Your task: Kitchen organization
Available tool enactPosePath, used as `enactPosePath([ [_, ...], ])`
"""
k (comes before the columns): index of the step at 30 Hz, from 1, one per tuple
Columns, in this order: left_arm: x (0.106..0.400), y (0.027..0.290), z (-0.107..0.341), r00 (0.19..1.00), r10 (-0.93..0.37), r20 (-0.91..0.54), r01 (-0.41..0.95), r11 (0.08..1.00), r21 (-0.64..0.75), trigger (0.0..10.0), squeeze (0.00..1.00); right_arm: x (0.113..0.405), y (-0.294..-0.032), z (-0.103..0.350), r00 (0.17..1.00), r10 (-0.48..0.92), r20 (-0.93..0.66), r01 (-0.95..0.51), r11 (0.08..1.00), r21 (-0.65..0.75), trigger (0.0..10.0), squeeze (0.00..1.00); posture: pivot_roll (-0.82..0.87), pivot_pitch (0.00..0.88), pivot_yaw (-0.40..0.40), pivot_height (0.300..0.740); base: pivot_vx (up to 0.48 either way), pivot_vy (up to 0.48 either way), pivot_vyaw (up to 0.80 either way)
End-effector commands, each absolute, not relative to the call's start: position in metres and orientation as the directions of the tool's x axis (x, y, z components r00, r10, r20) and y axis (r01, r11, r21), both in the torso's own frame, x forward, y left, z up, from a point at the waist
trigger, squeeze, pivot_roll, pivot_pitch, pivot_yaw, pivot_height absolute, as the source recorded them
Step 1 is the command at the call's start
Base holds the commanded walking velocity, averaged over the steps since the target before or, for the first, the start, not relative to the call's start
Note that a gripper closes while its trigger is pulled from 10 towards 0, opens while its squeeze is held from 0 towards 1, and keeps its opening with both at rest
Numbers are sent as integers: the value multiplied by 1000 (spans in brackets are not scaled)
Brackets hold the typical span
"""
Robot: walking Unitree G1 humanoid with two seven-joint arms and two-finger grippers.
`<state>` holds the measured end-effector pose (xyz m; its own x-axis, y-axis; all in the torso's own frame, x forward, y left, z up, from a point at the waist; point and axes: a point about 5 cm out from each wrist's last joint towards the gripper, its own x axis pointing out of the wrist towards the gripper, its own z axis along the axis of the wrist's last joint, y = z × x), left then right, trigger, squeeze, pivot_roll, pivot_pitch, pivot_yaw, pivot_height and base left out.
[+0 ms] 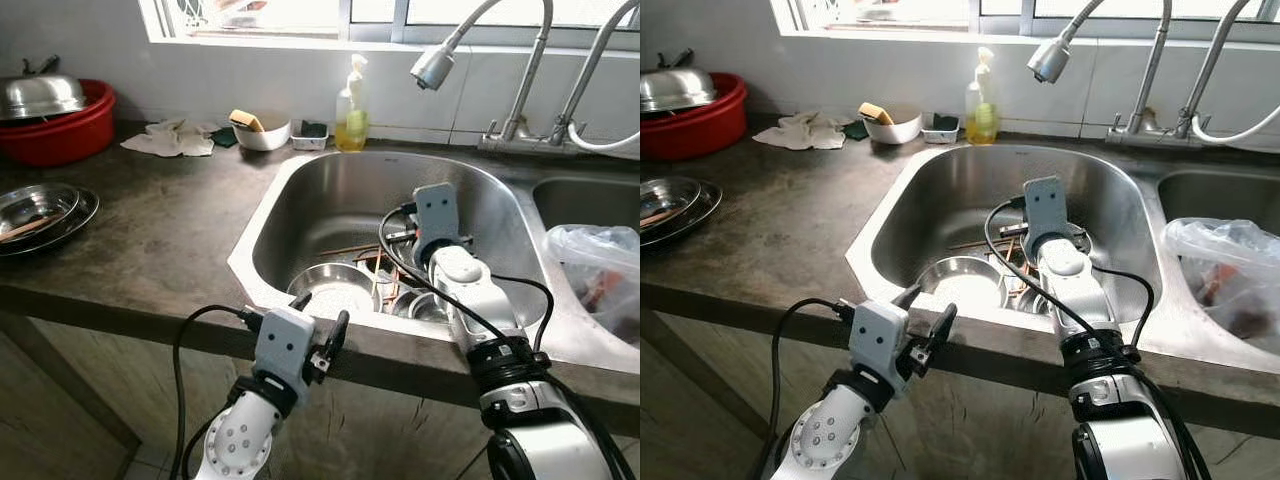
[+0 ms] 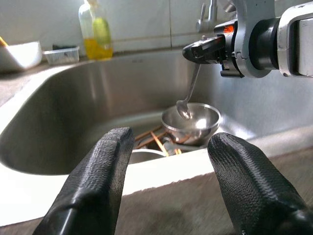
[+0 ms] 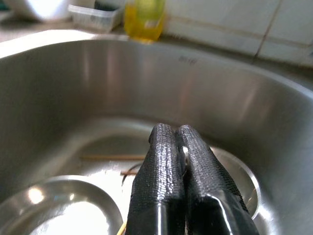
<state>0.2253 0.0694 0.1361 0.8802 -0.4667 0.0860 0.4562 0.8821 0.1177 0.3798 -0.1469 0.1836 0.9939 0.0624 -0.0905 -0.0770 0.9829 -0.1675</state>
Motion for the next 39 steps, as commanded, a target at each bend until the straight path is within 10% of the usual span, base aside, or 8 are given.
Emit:
enactPosePath([
  [1, 223, 70, 137, 869, -489, 82, 479, 870, 113, 10000, 0, 380, -148, 182, 992, 71, -104, -88, 981, -175, 10000, 0, -12, 96, 2, 740, 0, 0, 0],
  [3, 223, 71, 137, 863, -500, 80, 490, 864, 113, 10000, 0, 379, -149, 180, 992, 68, -110, -87, 981, -174, 10000, 0, -13, 98, 4, 740, 0, 0, 0],
  [6, 222, 69, 135, 847, -527, 70, 520, 848, 104, 10000, 0, 378, -153, 177, 991, 62, -121, -83, 980, -181, 10000, 910, -15, 95, 4, 740, 0, 0, 0],
  [7, 222, 68, 135, 843, -533, 67, 525, 844, 106, 10000, 0, 378, -153, 177, 991, 63, -120, -84, 980, -180, 10000, 1000, -15, 93, 5, 740, 0, 0, 0],
  [15, 225, 67, 134, 844, -532, 66, 524, 845, 103, 10000, 0, 375, -156, 180, 994, 59, -94, -75, 981, -178, 10000, 1000, -22, 85, 4, 740, 0, 0, 0],
  [16, 225, 67, 134, 845, -531, 67, 523, 846, 103, 10000, 0, 374, -157, 182, 995, 51, -81, -64, 983, -174, 10000, 173, -21, 82, 3, 740, 0, 0, 0],
  [18, 226, 68, 134, 847, -527, 69, 520, 848, 103, 10000, 0, 371, -159, 185, 998, 39, -53, -48, 984, -172, 10000, 0, -21, 81, 5, 740, 0, 0, 0],
  [39, 230, 71, 135, 864, -496, 82, 485, 866, 122, 10000, 0, 264, -154, 199, 967, 77, 242, -69, 997, -41, 10000, 0, -55, 31, 25, 740, 0, 0, 0],
])
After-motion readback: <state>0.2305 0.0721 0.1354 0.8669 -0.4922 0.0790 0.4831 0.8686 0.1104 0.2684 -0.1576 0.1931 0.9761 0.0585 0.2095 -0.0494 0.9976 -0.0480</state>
